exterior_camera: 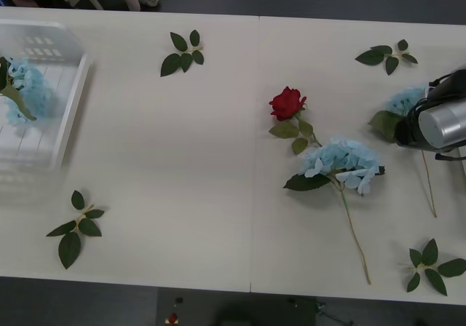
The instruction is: Put the red flowers into the right box and the blue flowers into the left box
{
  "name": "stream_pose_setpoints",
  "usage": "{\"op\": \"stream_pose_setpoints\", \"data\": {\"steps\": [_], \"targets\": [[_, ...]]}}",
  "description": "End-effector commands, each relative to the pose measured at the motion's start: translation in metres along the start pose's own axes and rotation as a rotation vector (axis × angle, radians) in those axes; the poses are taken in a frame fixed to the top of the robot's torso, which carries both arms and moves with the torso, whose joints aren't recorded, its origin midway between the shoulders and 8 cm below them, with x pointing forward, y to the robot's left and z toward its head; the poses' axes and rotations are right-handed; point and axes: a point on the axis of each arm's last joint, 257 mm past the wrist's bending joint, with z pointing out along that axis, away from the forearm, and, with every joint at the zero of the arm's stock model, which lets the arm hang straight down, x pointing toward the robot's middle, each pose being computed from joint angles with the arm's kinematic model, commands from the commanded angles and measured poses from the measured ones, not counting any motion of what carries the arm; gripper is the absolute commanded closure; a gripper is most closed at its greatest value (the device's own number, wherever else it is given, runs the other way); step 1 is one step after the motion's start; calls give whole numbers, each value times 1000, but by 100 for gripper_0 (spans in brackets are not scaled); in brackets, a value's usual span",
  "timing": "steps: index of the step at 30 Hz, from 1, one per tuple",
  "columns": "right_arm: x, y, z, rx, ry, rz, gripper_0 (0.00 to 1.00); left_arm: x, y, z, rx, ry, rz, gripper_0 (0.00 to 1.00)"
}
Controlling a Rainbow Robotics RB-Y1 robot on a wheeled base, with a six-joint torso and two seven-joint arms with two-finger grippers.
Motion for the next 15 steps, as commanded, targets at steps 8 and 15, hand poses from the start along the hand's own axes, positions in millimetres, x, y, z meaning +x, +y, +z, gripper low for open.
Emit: {"op": "stream_pose_setpoints", "data": {"steps": [8, 15], "targets": [[-21, -17, 0, 21, -49, -39, 100, 36, -38, 99, 54, 23, -50, 60], [-50, -13, -23, -86, -78, -78, 100, 14, -41, 87, 52, -42, -11, 15]]}}
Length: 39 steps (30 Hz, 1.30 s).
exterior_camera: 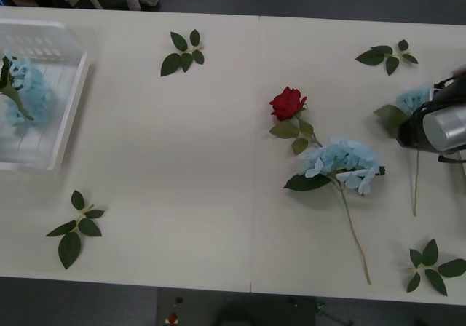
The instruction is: Put the red flowers into the right box and the blue flowers into the left box
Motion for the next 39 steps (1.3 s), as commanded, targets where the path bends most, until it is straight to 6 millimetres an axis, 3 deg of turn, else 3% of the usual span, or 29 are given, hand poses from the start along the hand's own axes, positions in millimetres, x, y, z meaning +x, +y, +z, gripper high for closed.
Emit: {"op": "stream_pose_setpoints", "data": {"steps": [1, 5, 7, 8, 10, 14, 17, 18, 20, 21, 23, 26, 29, 32, 38, 39], "targets": [[-57, -5, -41, -105, -62, -127, 100, -23, 20, -20, -33, -63, 19, 14], [-76, 17, -81, -310, -87, -249, 100, -39, 9, -31, 30, -110, 9, 11], [-80, 43, -108, -468, -109, -310, 100, -53, -1, -49, 130, -173, -28, 7], [-81, 63, -129, -587, -139, -350, 100, -67, -9, -69, 227, -237, -52, 3], [-83, 79, -151, -695, -195, -420, 100, -82, -17, -99, 357, -327, -72, 2], [-86, 118, -197, -874, -329, -553, 100, -117, -38, -182, 648, -563, -70, 0], [-83, 160, -241, -1046, -418, -525, 100, -149, -57, -256, 843, -800, -53, 0], [-86, 166, -250, -1069, -441, -515, 100, -154, -62, -269, 887, -839, -59, 0], [-90, 192, -284, -1149, -525, -451, 100, -177, -92, -312, 1044, -959, -86, 0], [-91, 197, -292, -1164, -545, -432, 100, -183, -101, -319, 1063, -984, -86, 0], [-92, 219, -323, -1240, -588, -320, 100, -201, -138, -336, 1122, -1039, -73, 0], [-94, 243, -353, -1312, -619, -203, 100, -216, -184, -355, 1244, -1065, -93, 0], [-93, 264, -371, -1382, -609, -116, 100, -228, -221, -377, 1373, -1084, -135, 0], [-85, 280, -373, -1394, -605, -147, 100, -238, -249, -408, 1498, -1120, -184, 0], [-62, 288, -382, -1407, -542, -329, 100, -270, -273, -483, 1586, -1292, -272, 0], [-60, 288, -384, -1414, -538, -338, 100, -273, -276, -489, 1587, -1304, -276, 0]]}}
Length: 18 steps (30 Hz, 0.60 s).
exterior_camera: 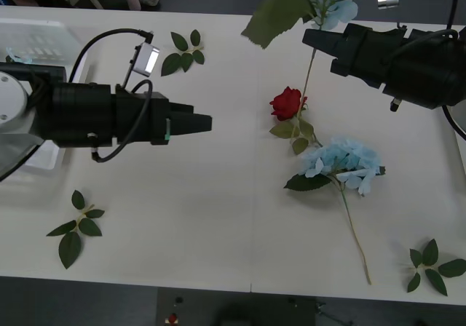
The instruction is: Put the red flowers into the right box and the blue flowers into the left box
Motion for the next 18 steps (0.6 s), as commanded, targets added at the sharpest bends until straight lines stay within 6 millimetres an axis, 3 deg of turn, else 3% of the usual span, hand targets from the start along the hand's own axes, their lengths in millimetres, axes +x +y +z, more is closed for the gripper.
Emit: {"op": "stream_pose_setpoints", "data": {"steps": [1, 5, 14, 15, 16, 17, 18], "targets": [[-23, 24, -4, -56, 21, -36, 100, -38, -42, 36, 55, -114, 143, 0], [-27, 49, 9, -112, -23, -13, 100, -49, -42, 67, 29, -179, 178, 0], [-32, 75, 38, -181, -110, 29, 100, -68, -39, 113, 26, -187, 197, 0], [-30, 77, 42, -184, -111, 31, 100, -71, -40, 119, 30, -190, 189, 14], [-31, 78, 42, -187, -117, 33, 100, -72, -40, 121, 32, -192, 186, 38], [-31, 81, 44, -195, -120, 38, 100, -74, -41, 125, 36, -195, 173, 94], [-32, 81, 44, -196, -123, 40, 100, -74, -41, 126, 38, -197, 165, 100]]}}
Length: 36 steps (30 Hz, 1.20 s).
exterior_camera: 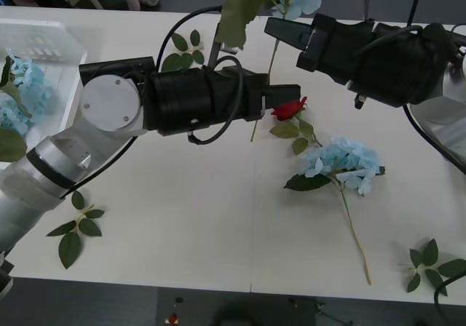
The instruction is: Put the red flowers into the right box and the blue flowers into the left box
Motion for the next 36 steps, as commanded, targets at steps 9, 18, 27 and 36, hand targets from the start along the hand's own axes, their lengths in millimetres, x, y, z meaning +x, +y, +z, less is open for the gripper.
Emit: {"op": "stream_pose_setpoints", "data": {"steps": [9, 18, 27, 36], "targets": [[-19, 24, 13, -53, -35, 7, 100, -31, 2, 9, 0, -32, 56, 100], [-17, 21, 13, -42, -29, 2, 100, -38, 8, 1, -8, -35, 50, 100], [-14, 20, 12, -39, -15, 7, 57, -46, 14, -1, -26, -61, 54, 100], [-12, 9, 13, 9, 15, -68, 11, -47, 19, -7, -37, -59, 53, 100]]}}
